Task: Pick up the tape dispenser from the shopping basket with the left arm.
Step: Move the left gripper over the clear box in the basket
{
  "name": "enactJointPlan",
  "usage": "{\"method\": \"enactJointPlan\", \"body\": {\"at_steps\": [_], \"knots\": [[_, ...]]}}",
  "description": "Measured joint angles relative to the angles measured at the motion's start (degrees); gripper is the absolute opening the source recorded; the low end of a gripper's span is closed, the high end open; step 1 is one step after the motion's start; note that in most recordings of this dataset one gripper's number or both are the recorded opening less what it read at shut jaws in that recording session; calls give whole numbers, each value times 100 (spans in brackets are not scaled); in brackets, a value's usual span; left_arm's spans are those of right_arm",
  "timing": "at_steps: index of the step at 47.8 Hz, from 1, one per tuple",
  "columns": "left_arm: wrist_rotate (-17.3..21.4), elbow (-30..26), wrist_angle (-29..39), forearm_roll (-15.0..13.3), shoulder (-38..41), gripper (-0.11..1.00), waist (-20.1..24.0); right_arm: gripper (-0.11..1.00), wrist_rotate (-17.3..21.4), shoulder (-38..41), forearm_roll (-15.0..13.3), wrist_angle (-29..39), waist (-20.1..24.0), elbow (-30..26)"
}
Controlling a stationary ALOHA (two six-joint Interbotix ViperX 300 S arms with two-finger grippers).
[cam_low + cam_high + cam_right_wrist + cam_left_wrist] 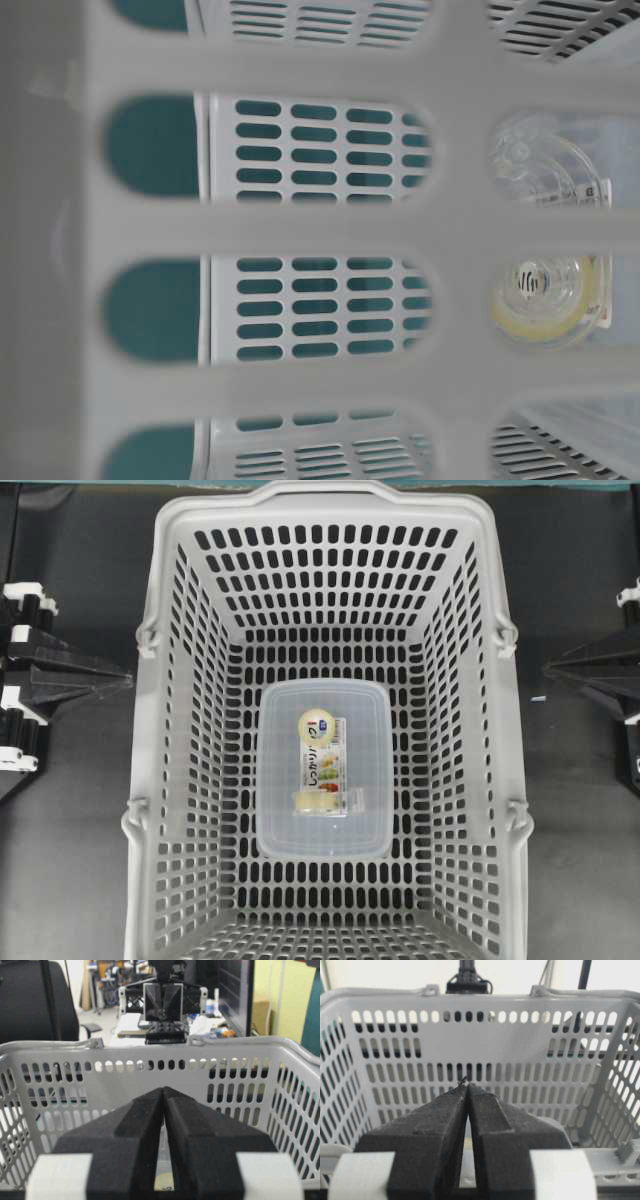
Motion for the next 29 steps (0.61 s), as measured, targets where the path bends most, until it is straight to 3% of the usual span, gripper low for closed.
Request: {"method": "enactJointPlan", "body": {"at_steps": [4,14,29], "knots": [[-79,-105,123,79,9,0,-26,0,18,-9,9,0,-18,-9],[-510,-1072,1195,211,396,0,-255,0,70,-176,53,97,-88,-70],[-747,-2593,2848,211,1969,0,-738,0,88,-439,53,1134,-105,-167]]}}
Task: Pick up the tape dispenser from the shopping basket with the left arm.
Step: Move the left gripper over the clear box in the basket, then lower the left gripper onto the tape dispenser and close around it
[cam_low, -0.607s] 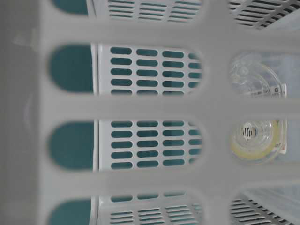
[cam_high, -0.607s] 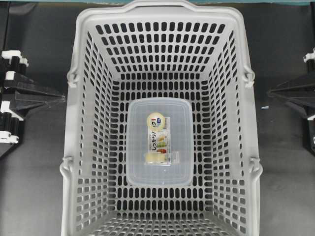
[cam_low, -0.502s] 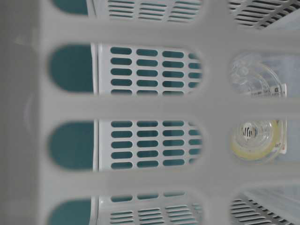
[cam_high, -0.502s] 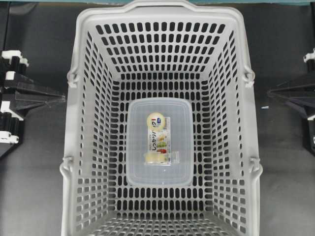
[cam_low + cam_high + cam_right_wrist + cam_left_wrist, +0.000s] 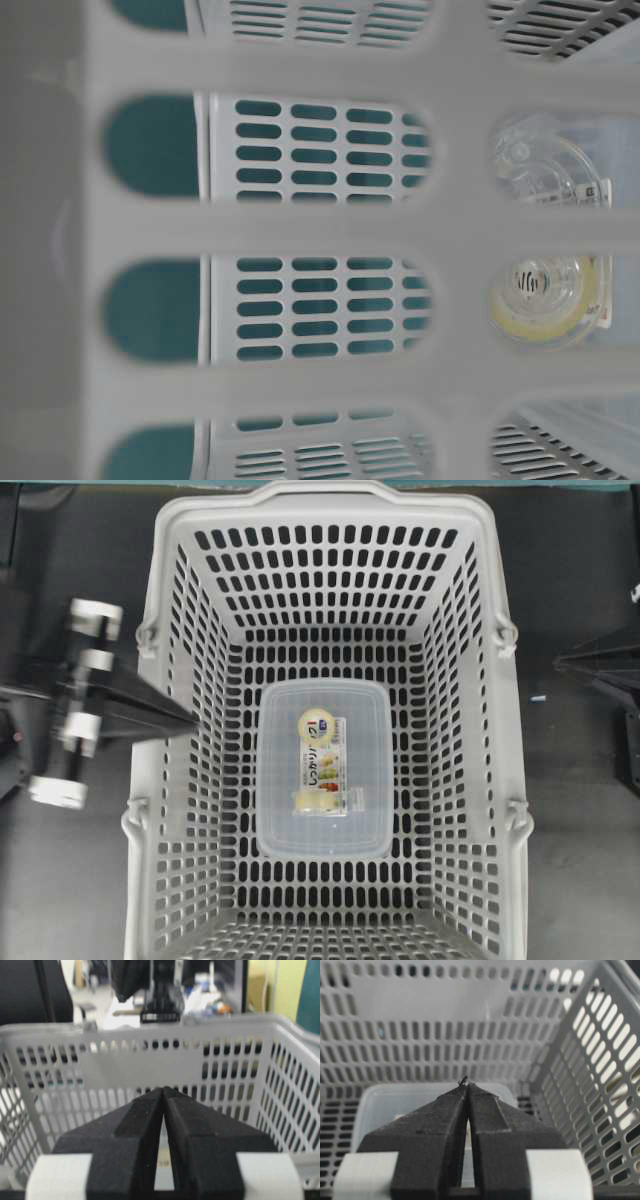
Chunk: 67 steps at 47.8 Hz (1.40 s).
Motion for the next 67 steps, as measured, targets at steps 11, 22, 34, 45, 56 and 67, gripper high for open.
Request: {"method": "enactJointPlan", "body": {"at_steps": [11,22,34,45,56,67], "knots": [[-44,-1002,976,0,1143,0,-158,7,44,-185,9,369,-9,-44],[-123,-1846,1995,9,2013,0,-202,63,53,-229,9,439,-18,-44],[-193,-2312,2663,9,2619,37,-229,74,53,-308,9,439,-18,-44],[-378,-2479,2751,9,3094,90,-290,73,53,-466,0,439,-18,-53],[-457,-2654,2751,9,3691,89,-308,73,53,-519,0,439,-9,-35],[-466,-2663,2742,9,4263,85,-316,73,53,-519,0,439,-18,-9]]}}
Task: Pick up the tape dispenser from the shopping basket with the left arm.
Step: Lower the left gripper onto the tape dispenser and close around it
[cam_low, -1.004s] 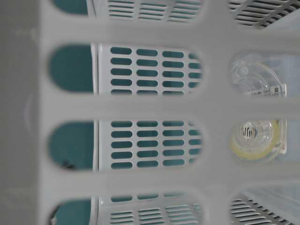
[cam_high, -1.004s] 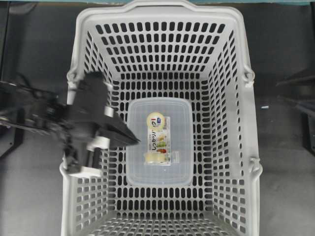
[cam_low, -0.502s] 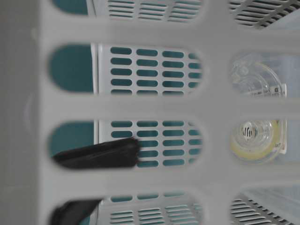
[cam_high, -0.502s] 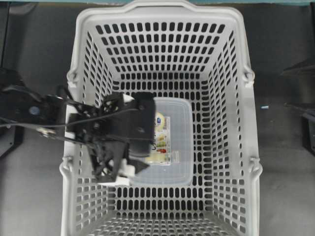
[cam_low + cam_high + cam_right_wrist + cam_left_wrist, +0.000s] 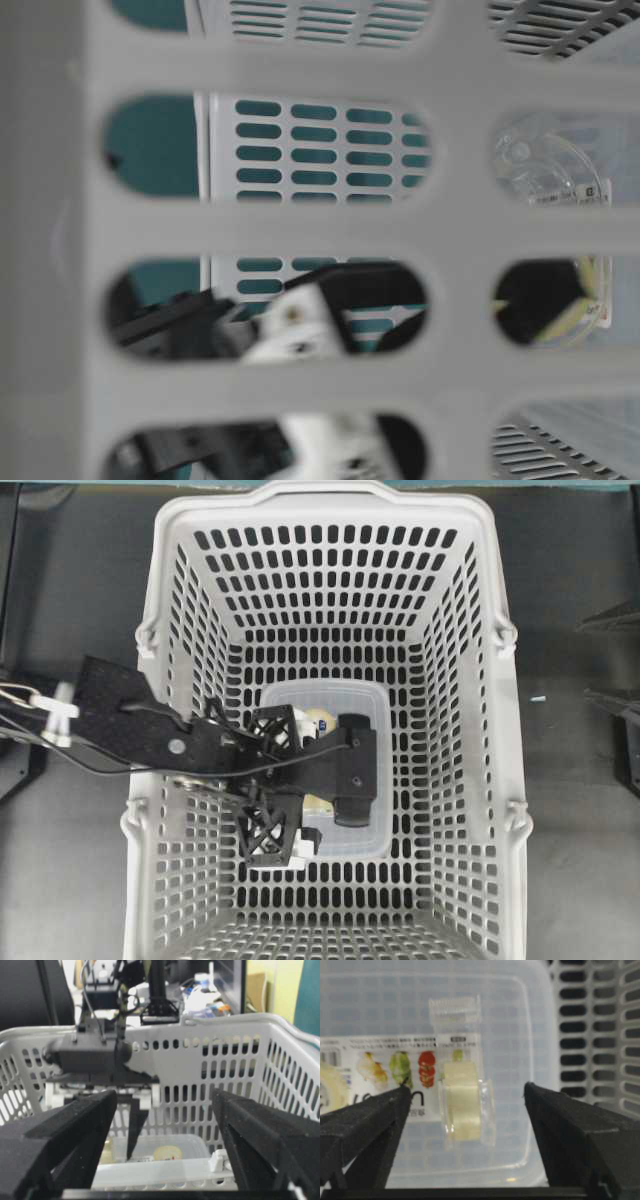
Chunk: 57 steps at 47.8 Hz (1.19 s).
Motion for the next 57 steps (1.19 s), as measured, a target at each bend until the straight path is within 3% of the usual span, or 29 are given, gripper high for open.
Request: {"method": "enactJointPlan", "body": {"at_steps": [3,12,23,41,57], "knots": [[26,0,9,0,44,77,9,73,0,0,9,0,0,18],[70,-44,53,0,0,28,0,73,0,0,0,0,0,53],[158,-589,677,0,-439,29,9,73,0,-9,9,0,0,53],[185,-2654,2760,0,-888,29,149,73,0,-18,9,0,0,53],[185,-2804,2962,9,-826,29,167,73,0,-26,9,0,0,70]]}}
